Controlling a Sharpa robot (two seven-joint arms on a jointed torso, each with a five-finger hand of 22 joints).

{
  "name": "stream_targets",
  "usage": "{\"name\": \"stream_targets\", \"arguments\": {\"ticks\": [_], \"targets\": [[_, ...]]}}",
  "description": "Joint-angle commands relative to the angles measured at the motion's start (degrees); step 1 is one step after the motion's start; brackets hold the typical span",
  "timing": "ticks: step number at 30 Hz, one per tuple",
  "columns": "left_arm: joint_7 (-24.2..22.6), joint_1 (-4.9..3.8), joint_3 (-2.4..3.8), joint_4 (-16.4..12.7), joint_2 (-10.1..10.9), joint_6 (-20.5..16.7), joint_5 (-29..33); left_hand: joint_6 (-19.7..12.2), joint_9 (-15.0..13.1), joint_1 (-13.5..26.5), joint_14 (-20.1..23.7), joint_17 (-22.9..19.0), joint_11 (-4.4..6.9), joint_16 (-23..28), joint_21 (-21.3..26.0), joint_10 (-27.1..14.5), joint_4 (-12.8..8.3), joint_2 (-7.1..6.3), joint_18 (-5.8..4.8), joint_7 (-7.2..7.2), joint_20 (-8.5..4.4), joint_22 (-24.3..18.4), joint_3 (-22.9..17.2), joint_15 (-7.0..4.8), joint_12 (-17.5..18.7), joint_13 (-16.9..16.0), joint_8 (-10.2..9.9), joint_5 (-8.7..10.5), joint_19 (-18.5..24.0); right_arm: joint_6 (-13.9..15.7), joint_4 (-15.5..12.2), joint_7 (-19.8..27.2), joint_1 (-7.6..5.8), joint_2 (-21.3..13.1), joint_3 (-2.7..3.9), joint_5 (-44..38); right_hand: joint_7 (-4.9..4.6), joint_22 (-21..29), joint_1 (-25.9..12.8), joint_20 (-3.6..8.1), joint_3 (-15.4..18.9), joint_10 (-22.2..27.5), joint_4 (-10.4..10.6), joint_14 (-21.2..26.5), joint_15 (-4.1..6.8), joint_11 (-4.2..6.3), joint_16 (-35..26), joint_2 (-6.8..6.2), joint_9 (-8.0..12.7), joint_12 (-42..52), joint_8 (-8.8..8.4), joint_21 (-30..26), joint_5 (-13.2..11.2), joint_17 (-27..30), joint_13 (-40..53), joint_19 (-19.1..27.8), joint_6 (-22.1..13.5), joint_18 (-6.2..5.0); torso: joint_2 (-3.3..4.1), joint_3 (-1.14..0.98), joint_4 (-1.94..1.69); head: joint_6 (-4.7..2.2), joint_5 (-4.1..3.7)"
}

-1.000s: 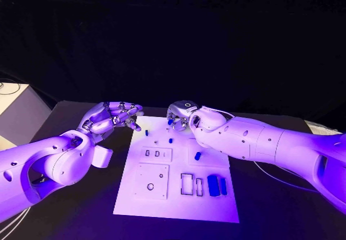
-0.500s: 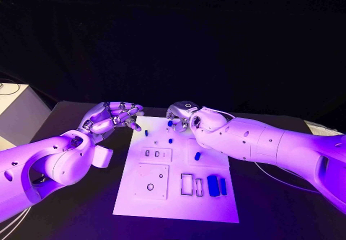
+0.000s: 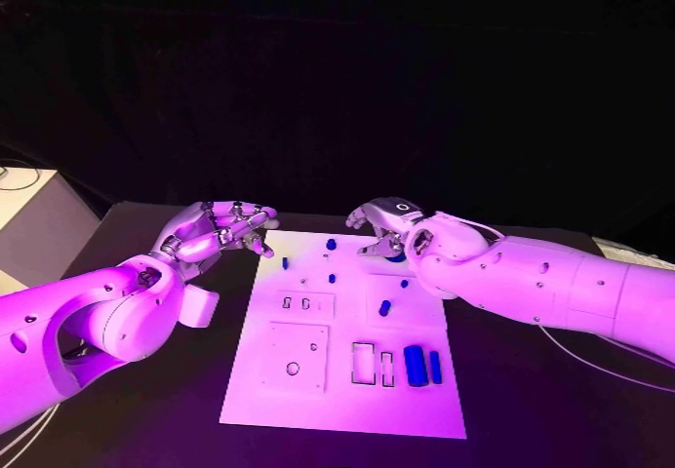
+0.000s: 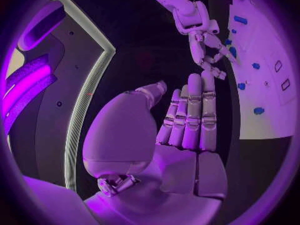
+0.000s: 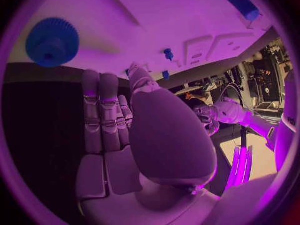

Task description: Assemble the parts on the task board

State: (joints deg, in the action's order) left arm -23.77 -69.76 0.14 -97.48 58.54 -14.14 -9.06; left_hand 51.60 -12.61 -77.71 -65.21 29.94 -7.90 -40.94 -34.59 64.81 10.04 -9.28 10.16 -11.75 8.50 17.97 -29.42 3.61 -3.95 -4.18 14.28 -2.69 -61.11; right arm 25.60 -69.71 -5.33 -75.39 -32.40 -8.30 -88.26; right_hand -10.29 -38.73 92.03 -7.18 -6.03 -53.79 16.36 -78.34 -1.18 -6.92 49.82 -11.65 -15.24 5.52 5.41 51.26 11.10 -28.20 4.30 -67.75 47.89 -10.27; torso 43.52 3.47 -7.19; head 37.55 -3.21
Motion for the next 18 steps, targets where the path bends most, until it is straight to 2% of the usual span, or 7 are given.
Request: {"name": "stream_targets", "arguments": {"ticks": [1, 7, 10, 11, 12, 14, 18], "targets": [[-0.5, -0.10, 0.05, 0.4, 0.0, 1.0, -0.1, -0.1, -0.1, 0.6, 0.4, 0.1, -0.10, -0.2, -0.2, -0.1, -0.2, 0.08, 0.02, -0.36, 0.00, 0.1, -0.1, -0.10, 0.2, -0.1, -0.2, -0.11, 0.2, 2.0, -2.6, -0.3, -0.62, -2.7, 0.23, 6.4, 0.23, -2.1, -0.7, 0.27, -0.5, -2.4, -0.1, -0.5, 0.10, 0.56, 0.5, 0.65, -0.1, 0.5, 0.32, 1.5, 0.2, -0.3, 0.2, -1.0, 0.7, 0.99, -0.26, -0.17, 0.68, -0.35, 0.12], [-0.6, -0.09, 0.05, 0.9, 0.1, 1.0, -0.1, -0.1, -0.1, 0.6, 0.4, 0.1, -0.10, -0.2, -0.2, -0.1, -0.2, 0.08, 0.02, -0.36, 0.00, 0.1, -0.1, -0.10, 0.2, -0.1, -0.2, -0.11, 0.2, -0.1, -4.3, -0.7, -1.52, -7.3, 0.46, 13.3, 1.53, -10.0, -3.6, 1.44, -1.7, -17.7, 0.1, -1.6, 1.63, 2.76, 3.3, 0.52, -0.2, 6.2, 1.09, 7.5, 0.2, -2.6, 3.5, -4.1, 3.1, 2.23, -0.36, -0.47, 1.22, -0.47, 0.10], [-0.6, -0.09, 0.04, 1.1, 0.0, 1.1, -0.1, -0.1, -0.1, 0.6, 0.4, 0.1, -0.10, -0.2, -0.2, -0.1, -0.2, 0.08, 0.02, -0.36, 0.00, 0.1, -0.1, -0.10, 0.2, -0.1, -0.2, -0.11, 0.2, -2.0, -3.9, -0.7, -1.69, -8.5, 0.50, 14.3, 2.24, -15.8, -3.8, 2.56, -1.1, -23.9, -0.1, -3.4, 2.75, 4.08, 8.5, -0.80, -0.3, 12.4, 1.53, 12.2, 1.2, -9.3, 7.8, -6.7, 4.1, 3.26, -0.34, -0.61, 1.33, -0.40, 0.03], [-0.6, -0.09, 0.04, 1.1, 0.0, 1.1, -0.1, -0.1, -0.1, 0.6, 0.4, 0.1, -0.10, -0.2, -0.2, -0.1, -0.2, 0.08, 0.02, -0.36, 0.00, 0.1, -0.1, -0.10, 0.2, -0.1, -0.2, -0.11, 0.2, -2.7, -3.7, -0.9, -1.73, -8.8, 0.51, 13.9, 2.53, -20.5, -4.2, 2.99, 0.0, -24.5, -0.3, -5.5, 2.97, 4.38, 15.4, -1.21, -0.4, 21.5, 1.71, 16.0, 1.8, -18.7, 15.8, -8.8, 4.3, 4.12, -0.32, -0.66, 1.35, -0.37, -0.02], [-0.6, -0.09, 0.04, 1.1, -0.1, 1.1, -0.1, 0.0, -0.1, 0.6, 0.5, 0.1, -0.08, -0.3, -0.3, -0.1, -0.2, 0.10, 0.03, -0.34, 0.01, 0.1, -0.1, -0.10, 0.2, -0.1, -0.2, -0.11, 0.3, -3.4, -3.5, -1.1, -1.76, -9.0, 0.51, 13.6, 2.30, -24.9, -4.3, 2.61, 1.2, -23.5, -0.6, -6.7, 2.95, 4.14, 22.6, -1.49, -0.5, 44.7, 2.06, 19.6, 1.7, -28.8, 39.3, -10.3, 4.6, 5.08, -0.32, -0.69, 1.36, -0.37, -0.08], [-0.6, -0.08, 0.04, 1.2, -0.1, 1.2, -0.1, 0.0, -0.1, 0.6, 0.5, 0.1, -0.08, -0.3, -0.3, -0.1, -0.2, 0.10, 0.03, -0.34, 0.01, 0.1, -0.1, -0.10, 0.2, -0.1, -0.2, -0.11, 0.3, -4.8, -3.2, -1.7, -1.79, -9.2, 0.52, 13.1, 1.56, -29.8, -5.4, 2.16, 1.8, -22.8, 0.1, -7.8, 2.08, 3.44, 29.6, 0.34, -0.3, 63.9, 2.31, 23.1, 1.9, -39.9, 59.7, -11.8, 4.5, 5.61, -0.31, -0.75, 1.36, -0.40, -0.14], [-0.6, -0.08, 0.04, 1.3, -0.2, 1.3, -0.1, 0.0, -0.1, 0.6, 0.5, 0.1, -0.08, -0.3, -0.3, -0.1, -0.2, 0.10, 0.03, -0.34, 0.01, 0.1, -0.1, -0.10, 0.2, -0.1, -0.2, -0.11, 0.3, -7.1, -2.6, -3.0, -1.79, -9.0, 0.52, 12.5, 1.12, -34.6, -6.3, 1.51, 2.8, -28.3, 0.1, -10.0, 1.37, 2.76, 36.7, 0.92, -0.1, 75.7, 3.12, 26.6, 1.8, -53.0, 73.5, -14.1, 4.2, 6.48, -0.33, -0.67, 1.28, -0.45, -0.46]]}}
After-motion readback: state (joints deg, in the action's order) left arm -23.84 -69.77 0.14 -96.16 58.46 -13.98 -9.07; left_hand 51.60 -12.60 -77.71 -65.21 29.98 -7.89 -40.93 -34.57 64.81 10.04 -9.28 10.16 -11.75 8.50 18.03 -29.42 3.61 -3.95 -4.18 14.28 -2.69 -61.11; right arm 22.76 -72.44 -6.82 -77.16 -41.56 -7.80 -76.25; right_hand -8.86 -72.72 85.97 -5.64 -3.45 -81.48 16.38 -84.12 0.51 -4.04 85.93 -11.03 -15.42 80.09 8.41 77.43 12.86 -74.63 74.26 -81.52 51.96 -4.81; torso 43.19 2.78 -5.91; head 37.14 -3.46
